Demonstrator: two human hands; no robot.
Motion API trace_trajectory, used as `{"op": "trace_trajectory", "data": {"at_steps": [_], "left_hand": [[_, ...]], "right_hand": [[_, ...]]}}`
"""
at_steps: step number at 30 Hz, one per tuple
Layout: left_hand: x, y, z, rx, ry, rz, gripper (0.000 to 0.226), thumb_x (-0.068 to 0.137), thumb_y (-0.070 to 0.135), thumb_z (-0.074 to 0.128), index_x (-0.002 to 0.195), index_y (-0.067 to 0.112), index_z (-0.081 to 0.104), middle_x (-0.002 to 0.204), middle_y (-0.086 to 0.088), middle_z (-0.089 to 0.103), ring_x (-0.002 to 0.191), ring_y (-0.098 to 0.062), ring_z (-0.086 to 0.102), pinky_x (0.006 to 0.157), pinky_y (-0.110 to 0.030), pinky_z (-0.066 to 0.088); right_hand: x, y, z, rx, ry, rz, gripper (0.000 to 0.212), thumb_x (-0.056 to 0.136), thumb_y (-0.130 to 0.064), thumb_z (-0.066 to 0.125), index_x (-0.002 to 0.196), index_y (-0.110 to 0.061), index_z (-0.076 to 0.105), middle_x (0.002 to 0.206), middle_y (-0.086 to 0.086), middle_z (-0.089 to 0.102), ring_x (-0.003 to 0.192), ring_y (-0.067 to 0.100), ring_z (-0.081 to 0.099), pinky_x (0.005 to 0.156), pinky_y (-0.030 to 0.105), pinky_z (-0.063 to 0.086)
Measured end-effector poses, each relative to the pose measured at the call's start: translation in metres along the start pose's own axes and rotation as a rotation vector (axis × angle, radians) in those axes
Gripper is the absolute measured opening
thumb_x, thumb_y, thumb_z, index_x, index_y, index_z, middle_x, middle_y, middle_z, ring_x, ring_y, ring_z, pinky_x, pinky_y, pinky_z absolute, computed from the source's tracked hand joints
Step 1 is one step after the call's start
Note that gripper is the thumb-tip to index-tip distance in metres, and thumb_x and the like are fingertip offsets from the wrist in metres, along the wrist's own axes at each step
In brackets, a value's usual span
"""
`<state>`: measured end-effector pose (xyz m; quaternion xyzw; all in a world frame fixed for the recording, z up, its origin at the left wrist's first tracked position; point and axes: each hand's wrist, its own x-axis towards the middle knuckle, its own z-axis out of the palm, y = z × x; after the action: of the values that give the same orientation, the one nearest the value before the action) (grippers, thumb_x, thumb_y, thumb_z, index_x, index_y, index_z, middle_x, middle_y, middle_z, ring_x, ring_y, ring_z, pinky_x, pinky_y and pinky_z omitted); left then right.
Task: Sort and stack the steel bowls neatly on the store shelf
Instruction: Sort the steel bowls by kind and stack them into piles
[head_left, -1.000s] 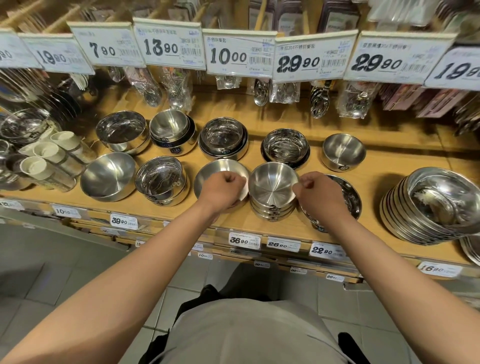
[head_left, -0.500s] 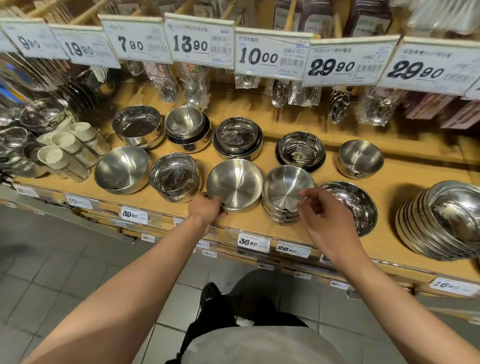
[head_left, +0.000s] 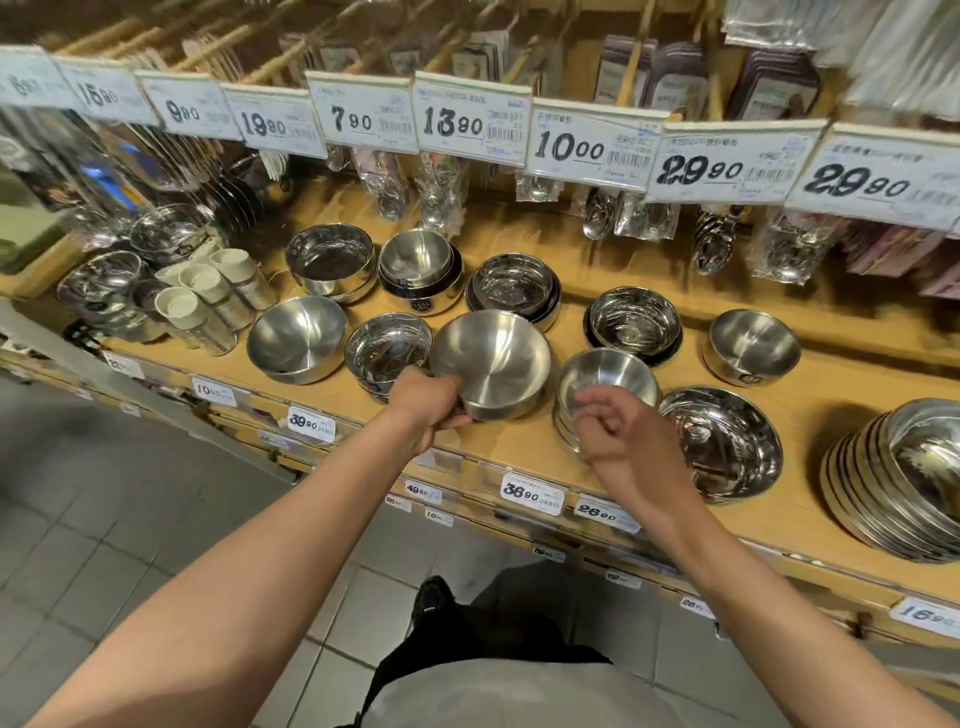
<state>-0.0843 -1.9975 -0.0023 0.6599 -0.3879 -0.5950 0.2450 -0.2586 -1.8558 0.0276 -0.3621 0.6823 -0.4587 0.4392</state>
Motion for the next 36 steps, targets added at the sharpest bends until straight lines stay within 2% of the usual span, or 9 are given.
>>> {"op": "trace_trajectory", "data": {"at_steps": [2,4,10,15,23,28,30,33,36], "left_hand": [[-0.008,0.01,-0.007,-0.009,0.009,0.026,0.006,0.097,-0.005,0.053,0.096,0.001,0.052,0.082,-0.02,0.066,0.055,-0.022,0.068,0.048,-0.03,0.061],[-0.015,0.018,-0.018,-0.045,0.016,0.04,0.013,0.097,-0.003,0.054,0.109,0.001,0.049,0.089,-0.021,0.066,0.049,-0.02,0.069,0.046,-0.028,0.06],[-0.041,0.029,-0.067,-0.213,-0.041,0.052,0.034,0.095,-0.005,0.056,0.125,0.008,0.046,0.105,-0.016,0.066,0.061,-0.019,0.075,0.056,-0.031,0.064],[-0.034,0.027,-0.117,-0.299,-0.003,0.037,0.041,0.093,-0.008,0.056,0.127,0.013,0.045,0.116,-0.016,0.063,0.081,-0.029,0.074,0.058,-0.033,0.064],[0.043,0.037,-0.245,-0.204,0.087,-0.001,0.019,0.097,0.009,0.059,0.115,0.003,0.056,0.103,-0.017,0.068,0.081,-0.024,0.073,0.073,-0.036,0.065],[0.093,0.047,-0.299,-0.04,0.055,0.041,0.029,0.088,0.0,0.068,0.112,0.009,0.056,0.096,-0.01,0.07,0.08,-0.025,0.074,0.082,-0.047,0.064],[0.107,0.05,-0.304,0.009,0.034,0.036,0.035,0.087,0.0,0.07,0.118,0.01,0.058,0.109,-0.013,0.07,0.092,-0.027,0.075,0.082,-0.043,0.064],[0.127,0.052,-0.304,0.048,0.005,0.029,0.036,0.087,0.002,0.072,0.121,0.006,0.06,0.108,-0.016,0.072,0.094,-0.029,0.076,0.083,-0.043,0.063],[0.145,0.05,-0.299,0.059,-0.049,0.053,0.032,0.086,0.012,0.079,0.11,0.011,0.058,0.095,-0.004,0.069,0.072,-0.006,0.074,0.058,-0.021,0.06]], "right_hand": [[0.002,-0.005,0.008,0.034,-0.016,0.013,0.024,0.098,0.004,0.054,0.112,-0.012,0.063,0.096,-0.003,0.061,0.087,0.014,0.058,0.084,0.037,0.051],[0.007,-0.012,0.014,-0.029,-0.052,0.038,0.031,0.1,-0.011,0.059,0.131,-0.01,0.059,0.102,-0.004,0.061,0.088,0.011,0.062,0.089,0.038,0.058],[0.028,-0.038,0.057,-0.073,-0.191,0.029,0.075,0.091,-0.052,0.066,0.154,-0.033,0.029,0.109,-0.017,0.06,0.078,0.006,0.076,0.091,0.041,0.061],[0.05,-0.055,0.121,0.146,-0.225,0.038,0.058,0.089,-0.029,0.077,0.133,-0.037,0.04,0.113,-0.003,0.067,0.09,0.008,0.075,0.067,0.016,0.058],[0.114,-0.088,0.249,0.016,-0.189,0.098,0.05,0.093,-0.01,0.065,0.138,-0.028,0.05,0.11,-0.002,0.066,0.091,0.014,0.072,0.067,0.024,0.061],[0.152,-0.092,0.317,-0.112,-0.177,0.171,0.026,0.093,-0.002,0.064,0.107,-0.024,0.063,0.104,0.004,0.063,0.075,0.01,0.064,0.061,0.029,0.06],[0.162,-0.09,0.33,-0.245,-0.161,0.136,0.029,0.091,-0.005,0.063,0.115,-0.02,0.064,0.102,0.005,0.065,0.074,0.014,0.065,0.068,0.039,0.062],[0.165,-0.093,0.342,-0.41,-0.105,0.142,0.025,0.091,-0.019,0.064,0.115,-0.024,0.066,0.114,0.01,0.07,0.099,0.034,0.07,0.091,0.053,0.057],[0.168,-0.091,0.348,-0.509,-0.03,0.153,0.044,0.093,-0.022,0.064,0.135,-0.012,0.057,0.129,0.016,0.065,0.114,0.039,0.062,0.093,0.045,0.051]]}}
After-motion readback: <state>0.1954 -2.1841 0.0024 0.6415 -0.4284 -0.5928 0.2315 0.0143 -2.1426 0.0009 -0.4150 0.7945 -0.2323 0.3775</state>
